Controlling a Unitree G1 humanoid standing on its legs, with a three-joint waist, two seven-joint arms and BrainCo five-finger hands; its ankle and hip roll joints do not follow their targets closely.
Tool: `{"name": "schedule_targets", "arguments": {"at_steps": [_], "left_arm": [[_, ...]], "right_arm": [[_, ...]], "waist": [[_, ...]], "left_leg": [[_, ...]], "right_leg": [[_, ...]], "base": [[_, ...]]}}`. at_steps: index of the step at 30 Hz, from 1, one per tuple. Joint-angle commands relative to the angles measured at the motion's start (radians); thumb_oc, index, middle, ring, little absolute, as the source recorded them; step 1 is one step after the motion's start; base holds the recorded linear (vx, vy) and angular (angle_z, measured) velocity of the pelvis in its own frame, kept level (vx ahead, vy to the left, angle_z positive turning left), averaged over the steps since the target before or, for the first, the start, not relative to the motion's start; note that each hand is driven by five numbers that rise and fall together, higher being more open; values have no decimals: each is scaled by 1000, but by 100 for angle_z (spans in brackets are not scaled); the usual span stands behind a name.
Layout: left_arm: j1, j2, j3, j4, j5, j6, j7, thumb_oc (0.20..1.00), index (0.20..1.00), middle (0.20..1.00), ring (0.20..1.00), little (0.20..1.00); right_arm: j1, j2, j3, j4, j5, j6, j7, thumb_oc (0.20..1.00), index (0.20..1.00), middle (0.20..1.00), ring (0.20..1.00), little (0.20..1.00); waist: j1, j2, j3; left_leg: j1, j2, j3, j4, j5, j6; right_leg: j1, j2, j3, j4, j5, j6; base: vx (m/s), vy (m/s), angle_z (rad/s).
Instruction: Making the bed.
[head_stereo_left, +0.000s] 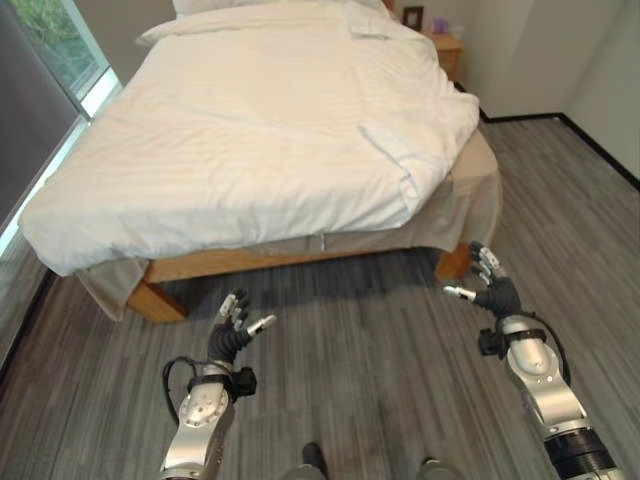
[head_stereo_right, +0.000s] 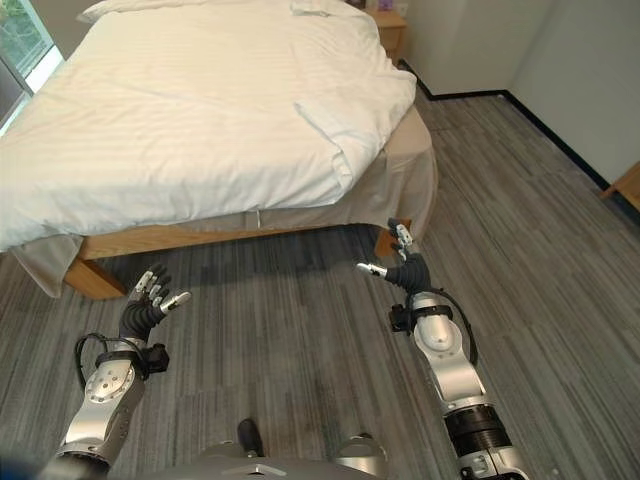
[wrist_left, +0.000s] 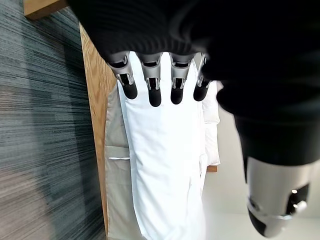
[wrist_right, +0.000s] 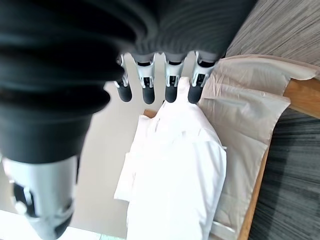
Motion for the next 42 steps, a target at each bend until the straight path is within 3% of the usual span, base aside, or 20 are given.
{"name": "schedule_targets", "arguments": {"at_steps": [1, 7, 11, 14, 18, 20, 23, 25, 27, 28, 29, 31, 33, 34, 35, 36, 39, 40, 41, 42], "left_arm": [[-28, 50, 17, -49, 16, -29, 2, 1000, 1000, 1000, 1000, 1000], [1, 40, 34, -54, 93, -14, 27, 1000, 1000, 1000, 1000, 1000], [-4, 48, 44, -59, 115, -3, 56, 1000, 1000, 1000, 1000, 1000], [-6, 47, 43, -56, 111, -3, 54, 1000, 1000, 1000, 1000, 1000], [-27, 59, 40, -42, 106, -1, 35, 1000, 1000, 1000, 1000, 1000], [-47, 62, 39, -30, 111, -3, 30, 1000, 1000, 1000, 1000, 1000], [-59, 61, 35, -8, 117, -7, 33, 1000, 1000, 1000, 1000, 1000], [-48, 62, 28, -3, 121, -8, 26, 1000, 1000, 1000, 1000, 1000], [-45, 49, 22, 8, 115, -5, 26, 1000, 1000, 1000, 1000, 1000], [-45, 48, 22, 8, 115, -5, 26, 1000, 1000, 1000, 1000, 1000], [-35, 44, 25, 14, 102, -9, 33, 1000, 1000, 1000, 1000, 1000], [-32, 47, 17, -6, 80, -11, 38, 1000, 1000, 1000, 1000, 1000], [-40, 42, 10, -23, 62, -25, 44, 1000, 1000, 1000, 1000, 1000], [-42, 44, 9, -22, 62, -25, 45, 1000, 1000, 1000, 1000, 1000], [-40, 40, 4, -40, 68, -27, 53, 1000, 1000, 1000, 1000, 1000], [-33, 42, 7, -54, 79, -29, 52, 1000, 1000, 1000, 1000, 1000], [-14, 44, 22, -84, 90, -28, 45, 1000, 1000, 1000, 1000, 1000], [-11, 43, 21, -86, 90, -27, 45, 1000, 1000, 1000, 1000, 1000], [-12, 38, 26, -94, 87, -27, 51, 1000, 1000, 1000, 1000, 1000], [8, 33, 38, -98, 93, -16, 52, 1000, 1000, 1000, 1000, 1000]], "right_arm": [[-59, 17, 11, -10, -4, -49, -8, 1000, 1000, 1000, 1000, 1000], [-4, 32, 21, 19, -8, -31, 11, 1000, 1000, 1000, 1000, 1000], [10, 52, 39, 36, 3, -11, 31, 1000, 1000, 1000, 1000, 1000], [11, 49, 42, 34, 3, -7, 33, 1000, 1000, 1000, 1000, 1000], [45, 31, 4, 6, 32, -16, 45, 1000, 1000, 1000, 1000, 1000], [61, 35, -13, 7, 43, -21, 41, 1000, 1000, 1000, 1000, 1000], [94, 51, -23, 14, 55, -25, 40, 1000, 1000, 1000, 1000, 1000], [125, 54, -18, 21, 67, -27, 50, 1000, 1000, 1000, 1000, 1000], [132, 46, -12, 35, 75, -34, 53, 1000, 1000, 1000, 1000, 1000], [132, 46, -12, 35, 76, -34, 53, 1000, 1000, 1000, 1000, 1000], [104, 31, 18, 51, 75, -35, 55, 1000, 1000, 1000, 1000, 1000], [77, 13, 35, 49, 68, -35, 48, 1000, 1000, 1000, 1000, 1000], [55, 0, 38, 44, 68, -26, 42, 1000, 1000, 1000, 1000, 1000], [53, 2, 37, 44, 68, -26, 42, 1000, 1000, 1000, 1000, 1000], [16, -10, 46, 60, 48, -19, 40, 1000, 1000, 1000, 1000, 1000], [12, -12, 49, 60, 37, -19, 41, 1000, 1000, 1000, 1000, 1000], [10, -12, 51, 66, 17, -26, 38, 1000, 1000, 1000, 1000, 1000], [12, -12, 51, 67, 16, -27, 37, 1000, 1000, 1000, 1000, 1000], [14, -14, 43, 66, 9, -27, 32, 1000, 1000, 1000, 1000, 1000], [29, -13, 49, 59, -17, -18, 42, 1000, 1000, 1000, 1000, 1000]], "waist": [[9, -8, -20], [11, -9, -20], [-6, -11, 31], [-7, -12, 42], [-60, -11, 67], [-80, -18, 64], [-107, -15, 50], [-129, -12, 35], [-143, 27, 22], [-144, 28, 21], [-125, 42, 21], [-91, 28, 43], [-42, -19, 68], [-44, -23, 67], [-3, -26, 73], [16, -18, 71], [80, 14, 65], [81, 10, 67], [85, 12, 60], [98, 13, 39]], "left_leg": [[50, 34, 32, 22, -51, -59], [70, 1, 4, 22, -85, -34], [110, -27, 19, 16, -119, -4], [116, -27, 30, 16, -126, -4], [164, 16, 44, 12, -162, -64], [190, 40, 51, 11, -173, -104], [250, 75, 38, 11, -216, -147], [293, 84, 36, 20, -229, -164], [286, 147, 22, 149, -168, -203], [285, 149, 21, 151, -169, -204], [227, 218, -13, 386, -30, -211], [100, 243, -85, 635, 61, -198], [-69, 171, -115, 751, -22, -164], [-80, 167, -115, 759, -24, -158], [-224, 124, -73, 664, -76, -128], [-266, 128, -50, 581, -80, -124], [-346, 186, 29, 253, 64, -135], [-322, 176, 33, 218, 80, -143], [-325, 219, 94, 143, 105, -143], [-277, 185, 84, 74, 137, -124]], "right_leg": [[-64, -11, 32, -21, 95, 7], [-75, -14, 58, 38, 75, 17], [-233, -76, 81, 244, 195, 60], [-267, -78, 82, 259, 204, 61], [-365, -95, -12, 110, 231, 63], [-387, -133, -78, 42, 257, 70], [-393, -161, -111, 4, 278, 82], [-370, -150, -114, -7, 265, 61], [-345, -99, -118, 5, 233, 24], [-344, -98, -120, 4, 232, 23], [-282, -33, -133, -12, 178, -38], [-185, 28, -130, -65, 130, -101], [-109, 26, -99, -96, 87, -108], [-115, 20, -101, -95, 90, -106], [-76, 39, -53, -101, 52, -83], [-53, 50, -32, -101, 30, -67], [37, 69, 2, -101, -25, -19], [45, 67, 2, -101, -32, -20], [81, 49, -14, -101, -41, 1], [130, 41, -1, -97, -3, 31]], "base": [[37, 16, -4], [51, 52, -7], [45, 84, -33], [92, -23, -42], [315, -121, 5], [431, -186, -3], [379, -170, -11], [522, -155, 44], [508, -170, 29], [464, -272, 24], [459, -343, -6], [561, -399, -49], [425, -229, -60], [439, 8, -46], [453, 159, -55], [682, 242, -41], [593, 262, -81], [459, 201, -42], [580, 223, -58], [732, 325, -56]]}}
